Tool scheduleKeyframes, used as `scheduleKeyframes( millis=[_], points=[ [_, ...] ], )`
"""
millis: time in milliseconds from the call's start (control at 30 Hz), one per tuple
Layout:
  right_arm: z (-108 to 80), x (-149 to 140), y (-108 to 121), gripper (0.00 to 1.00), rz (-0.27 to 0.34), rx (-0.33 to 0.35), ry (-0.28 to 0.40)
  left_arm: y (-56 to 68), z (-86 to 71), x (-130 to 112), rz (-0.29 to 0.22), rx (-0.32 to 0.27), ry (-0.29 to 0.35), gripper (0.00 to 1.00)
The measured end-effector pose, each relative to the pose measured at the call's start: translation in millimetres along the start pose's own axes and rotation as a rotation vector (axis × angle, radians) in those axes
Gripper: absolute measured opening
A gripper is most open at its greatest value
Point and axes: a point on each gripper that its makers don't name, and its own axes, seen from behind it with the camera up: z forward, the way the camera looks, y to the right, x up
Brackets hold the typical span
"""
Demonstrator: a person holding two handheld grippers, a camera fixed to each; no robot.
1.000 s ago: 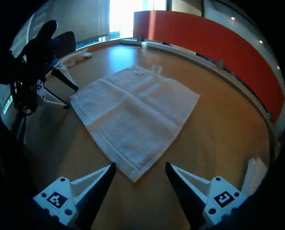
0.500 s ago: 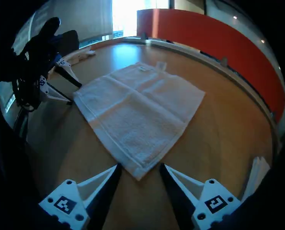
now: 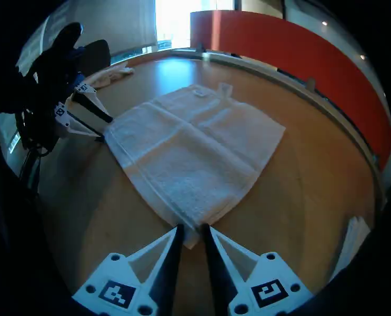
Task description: Fold towel
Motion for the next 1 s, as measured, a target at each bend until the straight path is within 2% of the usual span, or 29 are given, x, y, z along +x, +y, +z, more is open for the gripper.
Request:
scheduleKeyframes(
  millis=[33,100,167,233,300,600,1000],
  points=[
    [0.1,0,0,0.25,0.002,-0.001,-0.001,0.1,0.3,0,-0.003,0.002,-0.001,0.53],
    [0.4,1,-1,0.23,0.005,-0.002,-0.002,0.3,0.9,1,-0.008,0.005,-0.004,0.48],
    [0.3,1,-1,0.2,0.012,-0.005,-0.005,-1.3,1.3,1,-0.013,0.015,-0.004,0.28],
    [0.2,1,-2,0.18,0.019,-0.008,-0.007,-2.1,1.4,2,-0.019,0.022,-0.005,0.19],
    [0.1,1,-3,0.17,0.026,-0.01,-0.009,-2.3,1.3,3,-0.027,0.027,-0.008,0.16],
    [-7.0,10,-5,0.16,0.042,-0.013,0.02,-4.4,-4.8,7,-0.073,0.027,-0.01,0.13],
    [-40.6,43,2,0.15,0.035,-0.025,0.076,-4.9,-36.6,34,-0.098,0.042,0.027,0.13]
  ],
)
